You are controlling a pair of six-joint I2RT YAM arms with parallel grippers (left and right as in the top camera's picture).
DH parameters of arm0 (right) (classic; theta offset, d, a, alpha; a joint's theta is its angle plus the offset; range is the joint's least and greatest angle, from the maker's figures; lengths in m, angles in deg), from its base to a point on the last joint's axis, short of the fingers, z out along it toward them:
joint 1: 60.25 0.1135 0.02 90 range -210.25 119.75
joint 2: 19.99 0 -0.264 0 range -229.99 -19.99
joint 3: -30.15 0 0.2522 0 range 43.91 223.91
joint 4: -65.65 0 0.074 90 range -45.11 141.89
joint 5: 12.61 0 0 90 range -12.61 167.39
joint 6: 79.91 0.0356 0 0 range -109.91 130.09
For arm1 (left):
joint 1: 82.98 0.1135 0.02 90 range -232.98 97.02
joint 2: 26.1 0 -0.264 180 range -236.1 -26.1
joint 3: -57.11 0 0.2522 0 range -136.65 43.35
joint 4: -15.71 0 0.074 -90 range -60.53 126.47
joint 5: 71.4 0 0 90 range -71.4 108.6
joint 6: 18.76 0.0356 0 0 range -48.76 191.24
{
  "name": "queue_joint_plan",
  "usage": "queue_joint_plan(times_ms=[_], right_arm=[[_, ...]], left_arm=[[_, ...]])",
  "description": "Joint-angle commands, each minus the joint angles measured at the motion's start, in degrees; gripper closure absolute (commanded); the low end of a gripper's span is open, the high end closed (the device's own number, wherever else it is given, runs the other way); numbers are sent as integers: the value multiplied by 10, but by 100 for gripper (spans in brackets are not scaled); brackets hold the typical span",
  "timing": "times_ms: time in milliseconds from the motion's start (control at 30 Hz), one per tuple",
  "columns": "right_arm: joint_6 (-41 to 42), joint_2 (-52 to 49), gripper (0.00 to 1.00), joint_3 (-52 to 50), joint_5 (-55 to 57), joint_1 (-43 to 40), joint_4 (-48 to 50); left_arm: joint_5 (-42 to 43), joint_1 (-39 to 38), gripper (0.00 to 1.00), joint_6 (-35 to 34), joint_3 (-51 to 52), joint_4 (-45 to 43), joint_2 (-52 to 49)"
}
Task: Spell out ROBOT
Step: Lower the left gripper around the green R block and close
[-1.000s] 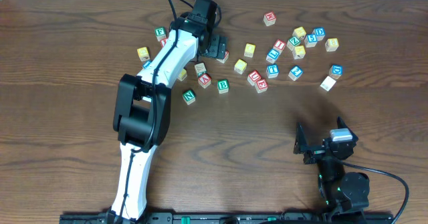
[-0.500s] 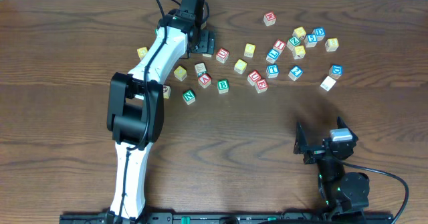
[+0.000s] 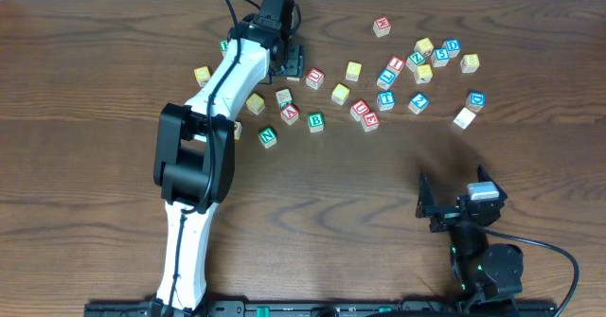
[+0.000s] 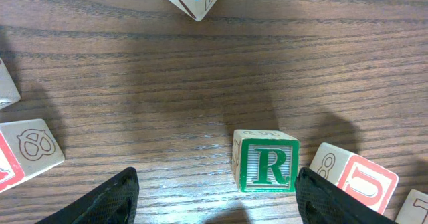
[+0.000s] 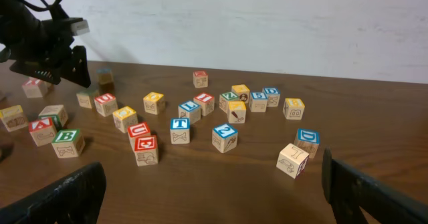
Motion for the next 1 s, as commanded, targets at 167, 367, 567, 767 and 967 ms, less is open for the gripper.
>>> queue_joint_plan(times_ms=[167, 367, 567, 767, 967], right_arm=[[-6, 3, 1, 0, -3, -4, -3], [-6, 3, 1, 0, -3, -4, -3], [-6, 3, 1, 0, -3, -4, -3], [-6, 3, 1, 0, -3, -4, -3], [-6, 3, 1, 0, -3, -4, -3]], left_arm=[[-3, -11, 32, -1, -7, -5, 5], [-1, -23, 32, 0, -7, -10, -18], [-2, -24, 32, 0, -7, -20, -28], [-4, -24, 32, 0, -7, -28, -28], [-4, -24, 32, 0, -7, -38, -28]])
